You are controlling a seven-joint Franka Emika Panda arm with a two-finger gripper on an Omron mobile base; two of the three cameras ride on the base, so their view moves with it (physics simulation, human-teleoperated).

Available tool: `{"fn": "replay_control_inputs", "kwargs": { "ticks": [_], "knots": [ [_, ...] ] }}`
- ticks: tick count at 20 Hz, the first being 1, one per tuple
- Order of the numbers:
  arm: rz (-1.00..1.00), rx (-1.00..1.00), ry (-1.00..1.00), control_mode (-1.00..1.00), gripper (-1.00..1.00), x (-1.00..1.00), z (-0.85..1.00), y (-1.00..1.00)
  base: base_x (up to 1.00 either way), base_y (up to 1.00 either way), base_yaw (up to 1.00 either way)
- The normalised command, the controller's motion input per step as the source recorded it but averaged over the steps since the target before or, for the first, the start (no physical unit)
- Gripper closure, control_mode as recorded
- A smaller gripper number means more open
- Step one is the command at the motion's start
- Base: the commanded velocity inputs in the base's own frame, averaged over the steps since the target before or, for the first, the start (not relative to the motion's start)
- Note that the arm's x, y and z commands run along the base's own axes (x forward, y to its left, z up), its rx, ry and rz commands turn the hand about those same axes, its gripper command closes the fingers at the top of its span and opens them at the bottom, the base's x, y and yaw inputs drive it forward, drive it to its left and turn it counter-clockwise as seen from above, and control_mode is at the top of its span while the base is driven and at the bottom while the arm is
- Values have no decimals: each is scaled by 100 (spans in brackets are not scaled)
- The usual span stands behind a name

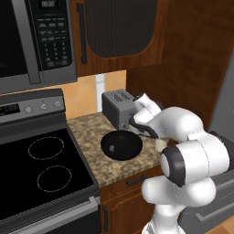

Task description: Grab a lemon wedge from the fridge and one ice cube from the ice bowl, and put them in the glass of lemonade.

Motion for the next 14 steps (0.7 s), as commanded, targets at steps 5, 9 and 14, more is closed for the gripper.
{"fn": "replay_control_inputs", "kwargs": {
  "ticks": [5,9,14],
  "knots": [
    [0,1,0,-100,100,19,-12,0,0,0,0],
    [0,0,0,-100,100,14,-11,0,0,0,0],
    [0,0,0,-100,100,11,-5,0,0,0,0]
  ]
}}
